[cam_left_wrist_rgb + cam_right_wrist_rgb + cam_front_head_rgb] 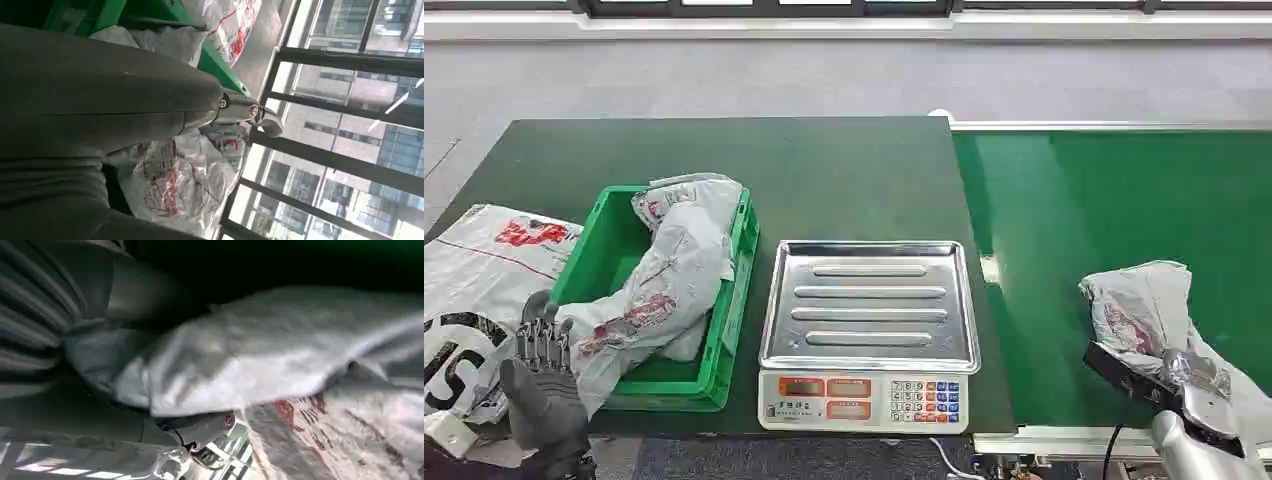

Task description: Moved the parcel from conveyor to table for the left to box.

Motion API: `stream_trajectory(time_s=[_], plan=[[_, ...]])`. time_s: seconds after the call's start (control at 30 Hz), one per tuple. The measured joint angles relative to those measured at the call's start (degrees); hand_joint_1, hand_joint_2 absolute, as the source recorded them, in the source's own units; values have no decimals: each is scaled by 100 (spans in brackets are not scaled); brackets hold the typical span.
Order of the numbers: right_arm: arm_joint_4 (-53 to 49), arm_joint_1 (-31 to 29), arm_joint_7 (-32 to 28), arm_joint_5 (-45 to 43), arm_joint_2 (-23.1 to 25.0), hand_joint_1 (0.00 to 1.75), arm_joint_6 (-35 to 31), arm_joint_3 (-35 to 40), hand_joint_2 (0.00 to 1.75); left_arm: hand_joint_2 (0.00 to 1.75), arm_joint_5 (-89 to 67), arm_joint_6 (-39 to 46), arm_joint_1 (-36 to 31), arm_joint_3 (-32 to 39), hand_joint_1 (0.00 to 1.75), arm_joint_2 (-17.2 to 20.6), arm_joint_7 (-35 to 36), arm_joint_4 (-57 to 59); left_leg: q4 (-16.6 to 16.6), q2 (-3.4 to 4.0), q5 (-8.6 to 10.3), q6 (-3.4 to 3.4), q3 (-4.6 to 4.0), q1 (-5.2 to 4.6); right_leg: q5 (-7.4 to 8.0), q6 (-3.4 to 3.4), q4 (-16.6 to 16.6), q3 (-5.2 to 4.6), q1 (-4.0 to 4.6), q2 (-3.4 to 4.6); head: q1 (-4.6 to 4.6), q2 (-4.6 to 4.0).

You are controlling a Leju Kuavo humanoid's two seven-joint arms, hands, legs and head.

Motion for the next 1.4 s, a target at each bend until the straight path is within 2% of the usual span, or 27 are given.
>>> stream_trajectory(time_s=[0.1,0.2,0.27,0.33,0.47,0.6,0.77,0.87,0.97,1.13,1.17,1.2,1.4], plan=[[-129,61,-2,28,101,175,-293,0,175,0,0,-2,2,31,0,-31,15,-20,-1,1,0,0,-3,0,0,0,0,2,0,-1,0,0],[-405,93,-101,35,258,175,-1140,0,175,0,0,-4,72,113,0,-103,13,-109,-4,9,-1,-2,-29,-1,0,0,1,-1,-2,11,0,0],[-781,117,-349,-113,386,175,-1821,-4,175,0,-28,-35,130,182,0,-179,0,-199,-4,14,-1,-2,-6,-1,0,0,1,-6,-1,11,0,0],[-1345,179,-672,-336,552,175,-2323,-26,175,0,-98,-50,182,240,0,-255,-41,-260,-3,11,2,0,-1,-1,1,0,1,-6,-1,10,0,0],[-2640,443,-1200,-833,878,175,-2660,-52,175,0,-295,54,202,308,0,-361,-168,-291,-4,-7,4,-2,-2,1,-2,-3,1,-4,0,-2,0,0],[-3563,668,-1274,-912,1108,175,-2684,-52,175,0,-369,155,186,308,0,-393,-199,-284,-5,-2,3,-2,-1,1,-4,-5,1,-5,0,0,-2,0],[-4295,873,-1668,-1029,1285,175,-2878,-44,175,0,-376,260,171,308,0,-391,-201,-280,-5,1,3,-2,-2,0,-3,-5,1,-4,-1,1,0,0],[-4799,957,-1806,-1241,1353,175,-2709,139,175,0,-339,291,157,306,0,-389,-199,-256,-5,4,3,-2,-2,0,-3,-5,1,-3,-1,1,-2,0],[-5059,947,-2010,-1392,1455,175,-2455,552,175,0,-232,177,80,284,0,-382,-188,-177,-7,17,3,-3,1,3,-2,-5,1,-1,2,11,0,0],[-5067,945,-2020,-1392,1464,175,-2443,582,175,0,-229,175,72,282,0,-382,-188,-170,-7,18,3,-3,2,4,-2,-6,1,-1,3,12,0,0],[-5045,692,-2159,-1523,1842,175,-2339,1771,175,0,-214,129,-144,94,0,-376,-182,98,-8,21,12,-15,8,14,3,-13,2,-4,13,13,-2,0],[-4937,482,-2190,-1642,1985,175,-2249,2206,175,0,-201,129,-217,-11,0,-356,-181,201,-8,12,16,-20,9,18,3,-15,3,1,17,13,0,0],[-4704,108,-2242,-2002,2264,175,-1936,3007,175,0,-57,120,-434,-173,0,-206,-166,474,-7,11,19,-24,8,18,6,-18,3,-2,16,14,0,0]])
